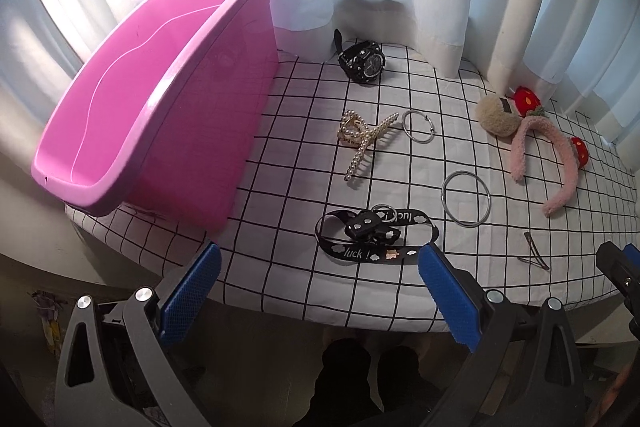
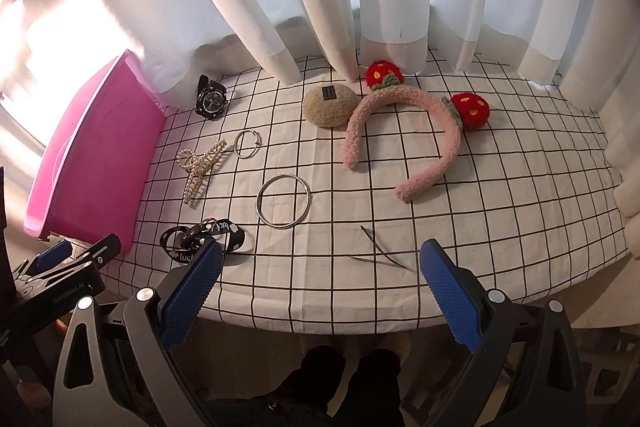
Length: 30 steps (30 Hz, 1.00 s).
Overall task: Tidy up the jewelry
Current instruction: 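Reach the left tool to the black lanyard while the right tool reaches the hairpin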
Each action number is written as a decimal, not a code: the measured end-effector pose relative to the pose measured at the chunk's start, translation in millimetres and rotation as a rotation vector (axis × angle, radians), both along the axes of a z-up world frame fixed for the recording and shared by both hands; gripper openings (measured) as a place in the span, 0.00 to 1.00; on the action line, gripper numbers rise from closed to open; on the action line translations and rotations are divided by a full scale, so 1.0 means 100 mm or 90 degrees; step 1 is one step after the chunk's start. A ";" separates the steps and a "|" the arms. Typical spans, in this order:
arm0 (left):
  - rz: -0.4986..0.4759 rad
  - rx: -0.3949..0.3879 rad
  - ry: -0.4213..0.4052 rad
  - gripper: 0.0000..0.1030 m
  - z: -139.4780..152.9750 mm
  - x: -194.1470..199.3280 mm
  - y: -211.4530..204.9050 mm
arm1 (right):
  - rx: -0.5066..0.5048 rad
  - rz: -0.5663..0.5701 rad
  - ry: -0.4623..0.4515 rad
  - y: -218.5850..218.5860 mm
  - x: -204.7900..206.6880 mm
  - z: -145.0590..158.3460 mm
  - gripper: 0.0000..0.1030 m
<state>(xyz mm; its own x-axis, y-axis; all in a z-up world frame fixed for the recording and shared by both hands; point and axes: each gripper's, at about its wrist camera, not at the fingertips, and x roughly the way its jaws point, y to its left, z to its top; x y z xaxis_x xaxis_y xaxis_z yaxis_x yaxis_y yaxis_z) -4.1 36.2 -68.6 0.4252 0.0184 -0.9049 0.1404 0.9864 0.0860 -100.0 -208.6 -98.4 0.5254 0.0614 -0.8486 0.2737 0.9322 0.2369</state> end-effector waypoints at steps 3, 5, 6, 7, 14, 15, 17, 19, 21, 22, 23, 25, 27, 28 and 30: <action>0.004 -0.022 0.021 0.94 -0.20 -0.04 0.09 | 0.017 -0.009 0.017 -0.09 -0.03 -0.22 0.92; 0.003 -0.043 0.031 0.94 -0.31 -0.07 0.13 | 0.015 -0.017 0.027 -0.14 -0.04 -0.34 0.92; 0.003 -0.048 0.032 0.94 -0.37 -0.09 0.13 | 0.010 -0.018 0.031 -0.17 -0.05 -0.40 0.92; 0.002 -0.050 0.030 0.94 -0.42 -0.10 0.13 | 0.003 -0.019 0.035 -0.19 -0.05 -0.45 0.92; -0.013 -0.044 0.005 0.94 -0.75 -0.01 -0.01 | -0.040 -0.014 0.035 -0.37 -0.03 -0.87 0.92; -0.012 -0.047 0.003 0.94 -0.79 0.02 -0.02 | -0.044 -0.012 0.038 -0.39 -0.01 -0.93 0.92; -0.010 -0.053 0.006 0.94 -0.87 0.06 -0.05 | -0.045 -0.007 0.044 -0.42 0.04 -1.03 0.92; -0.008 -0.056 0.008 0.94 -0.94 0.09 -0.08 | -0.047 -0.003 0.043 -0.42 0.07 -1.09 0.92; -0.008 -0.057 0.007 0.94 -0.99 0.10 -0.10 | -0.046 0.007 0.037 -0.41 0.11 -1.13 0.91; -0.008 -0.053 0.006 0.94 -1.01 0.11 -0.11 | -0.051 0.012 0.036 -0.40 0.12 -1.14 0.91; -0.008 -0.046 0.005 0.94 -1.03 0.12 -0.13 | -0.057 0.020 0.034 -0.39 0.14 -1.15 0.91; -0.009 -0.034 0.006 0.94 -1.08 0.13 -0.15 | -0.078 0.034 0.031 -0.36 0.16 -1.17 0.91; -0.010 -0.034 0.007 0.94 -1.13 0.15 -0.16 | -0.085 0.045 0.032 -0.35 0.19 -1.20 0.91; -0.009 -0.033 0.008 0.94 -1.15 0.17 -0.17 | -0.084 0.048 0.034 -0.36 0.20 -1.22 0.91; -0.008 -0.033 0.008 0.94 -1.20 0.20 -0.19 | -0.086 0.050 0.036 -0.36 0.22 -1.25 0.91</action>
<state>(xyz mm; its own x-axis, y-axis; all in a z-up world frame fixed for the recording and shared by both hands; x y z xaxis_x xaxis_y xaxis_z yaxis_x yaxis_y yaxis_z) 15.8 17.3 -188.2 0.4136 -0.0340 -0.9098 0.1541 0.9875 0.0331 -78.0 -244.4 -223.0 0.4752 -0.0156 -0.8798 0.2077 0.9736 0.0949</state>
